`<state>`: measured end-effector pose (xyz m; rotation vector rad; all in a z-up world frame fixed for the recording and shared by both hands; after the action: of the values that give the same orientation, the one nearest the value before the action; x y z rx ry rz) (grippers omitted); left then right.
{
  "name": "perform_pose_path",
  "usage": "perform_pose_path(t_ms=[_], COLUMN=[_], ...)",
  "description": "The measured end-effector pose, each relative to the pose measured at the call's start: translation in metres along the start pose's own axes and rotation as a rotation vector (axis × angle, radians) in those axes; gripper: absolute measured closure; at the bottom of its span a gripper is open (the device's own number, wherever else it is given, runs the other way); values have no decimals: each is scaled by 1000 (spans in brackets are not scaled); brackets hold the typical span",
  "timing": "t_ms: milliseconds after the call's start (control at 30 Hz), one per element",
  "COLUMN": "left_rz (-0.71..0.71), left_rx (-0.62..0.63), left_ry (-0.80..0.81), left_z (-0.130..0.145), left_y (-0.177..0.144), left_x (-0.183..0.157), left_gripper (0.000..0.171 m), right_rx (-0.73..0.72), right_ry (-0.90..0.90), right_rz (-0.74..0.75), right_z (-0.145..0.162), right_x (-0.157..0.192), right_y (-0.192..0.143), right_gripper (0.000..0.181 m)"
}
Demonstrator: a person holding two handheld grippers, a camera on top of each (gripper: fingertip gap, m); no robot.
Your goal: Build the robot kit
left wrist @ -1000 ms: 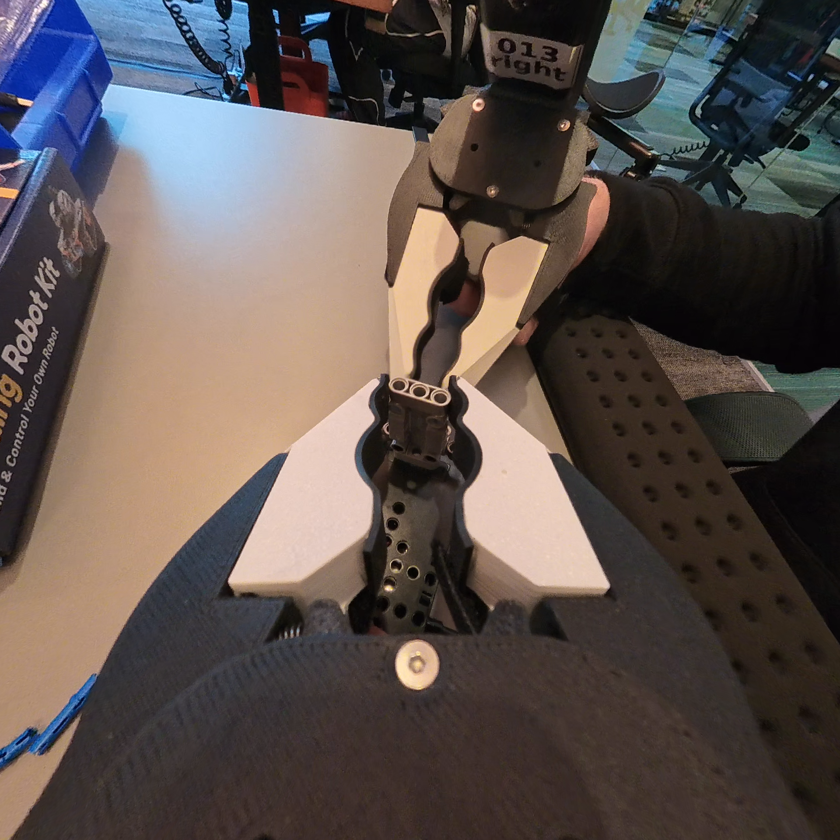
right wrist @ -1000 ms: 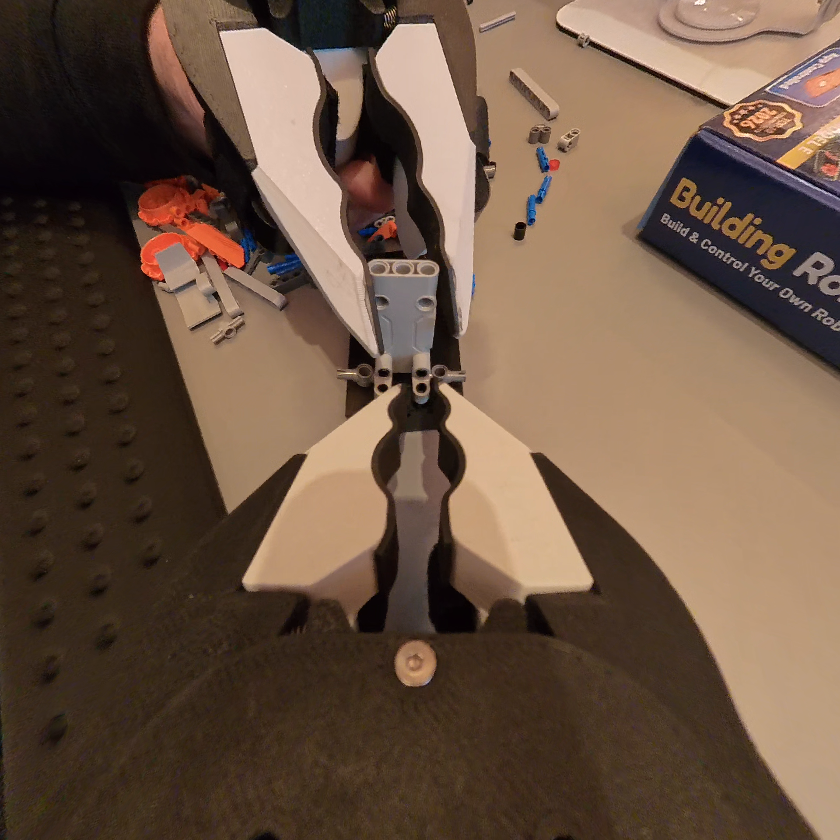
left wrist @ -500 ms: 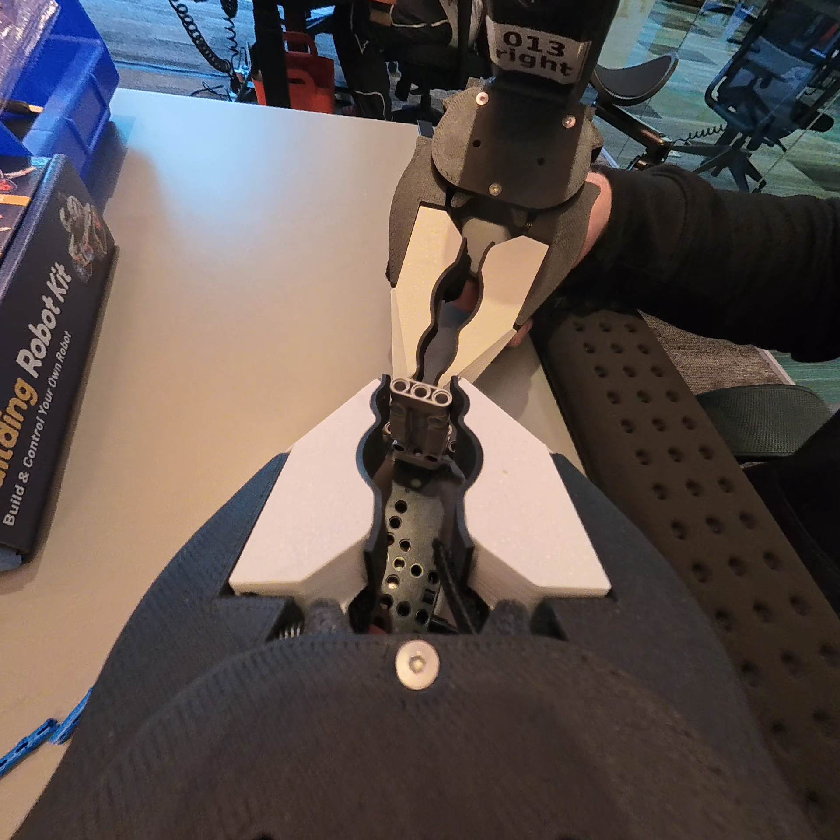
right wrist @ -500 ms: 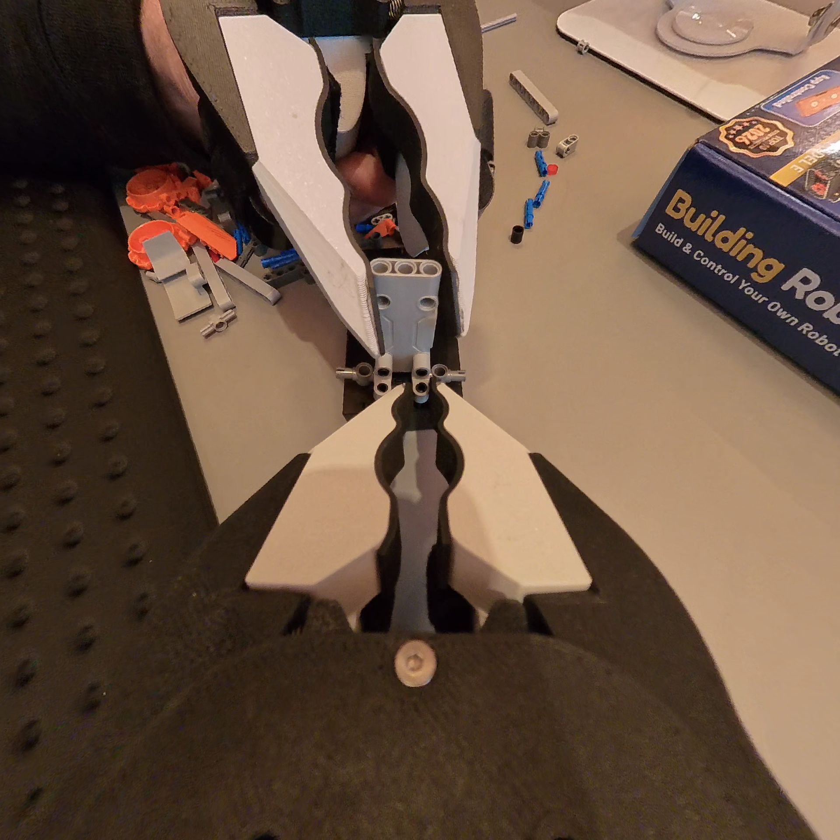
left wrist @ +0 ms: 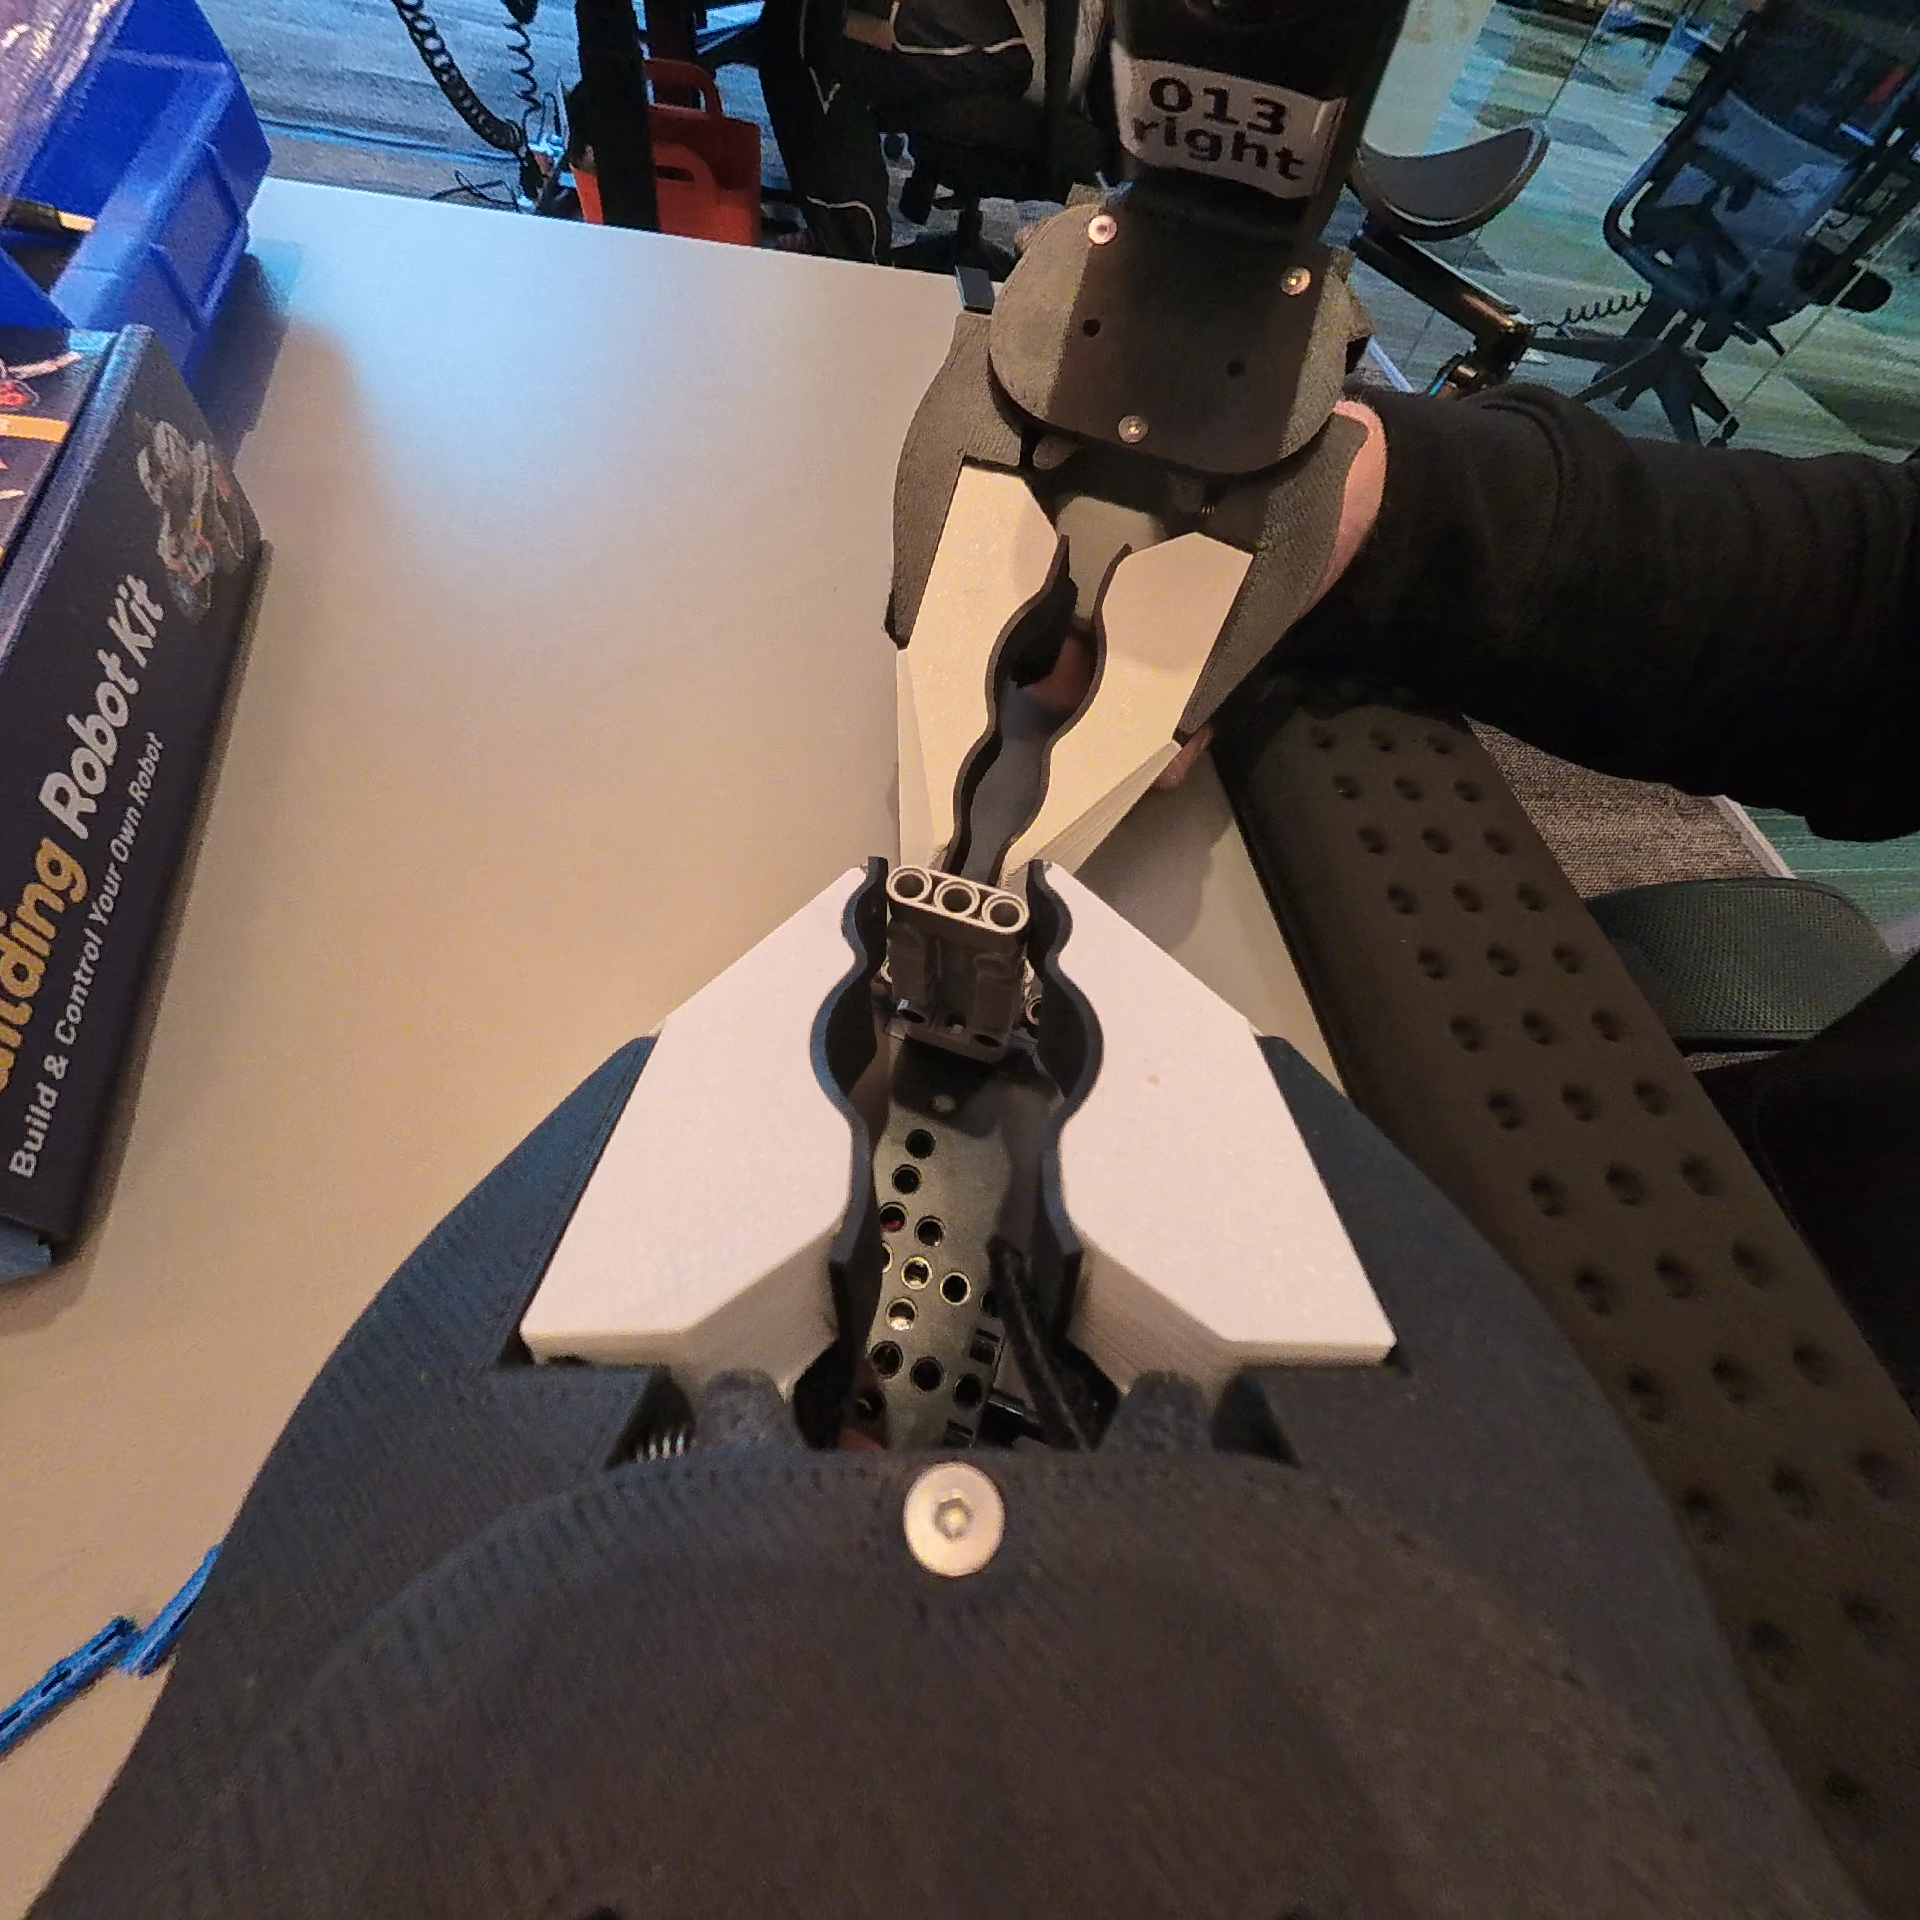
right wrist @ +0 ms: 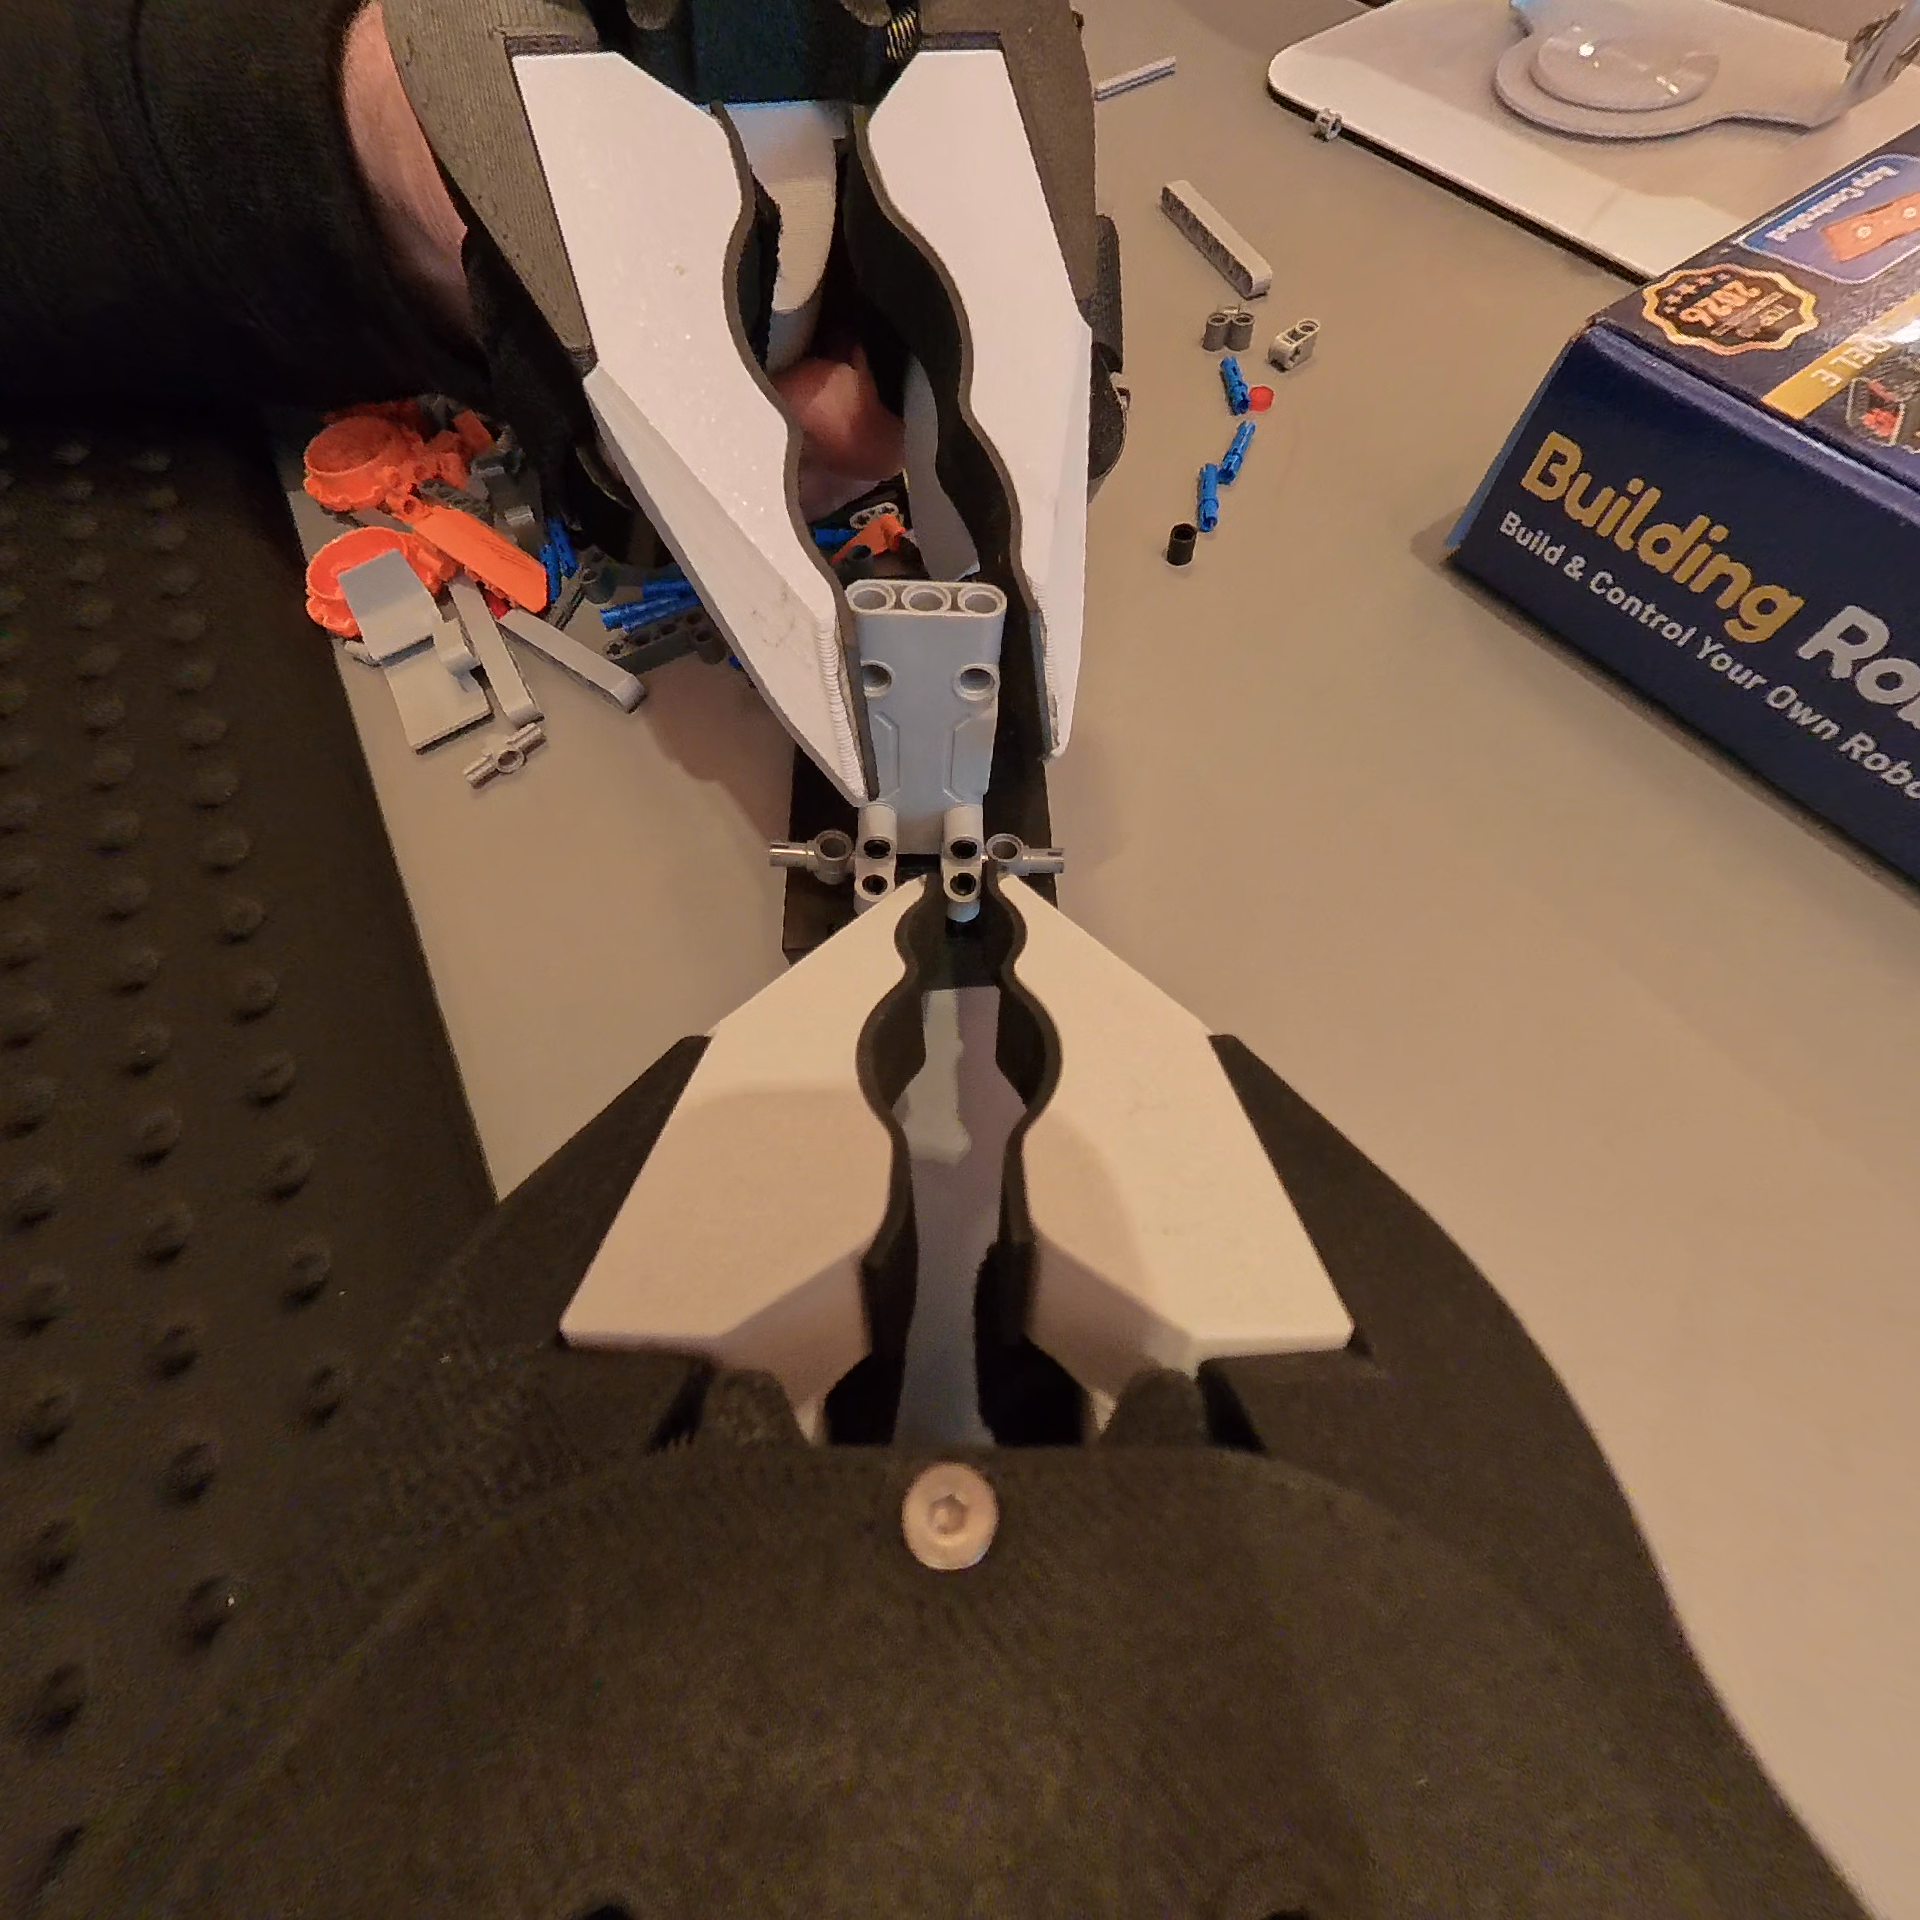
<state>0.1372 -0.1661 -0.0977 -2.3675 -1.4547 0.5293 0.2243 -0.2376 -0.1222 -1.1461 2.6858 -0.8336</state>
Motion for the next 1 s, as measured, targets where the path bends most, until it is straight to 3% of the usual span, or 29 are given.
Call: perform_pose_path(t_ms=[633, 1000], left_rz=[-1, -18], left_rx=[-4, -129], left_ry=[-52, -58], left_z=[-3, -23], left_y=[3, -23], left_x=[4, 9], left_gripper=[147, 148], right_rx=[-27, -197], right_ry=[121, 100], right_rz=[-66, -42], right_z=[2, -9], right_x=[-6, -8], right_y=[-1, -16], right_gripper=[176, 164])
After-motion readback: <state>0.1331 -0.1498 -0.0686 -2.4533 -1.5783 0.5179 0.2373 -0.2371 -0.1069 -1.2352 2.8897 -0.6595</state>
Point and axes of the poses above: each gripper's, where its closed fingertips meet, y out along the fingers, z out of its underside, x = y × z across the jaws, the point moved 7 cm from there along -y, back along the fingers, and after that the axes turned 3 degrees about -z, right-handed, at the moved point
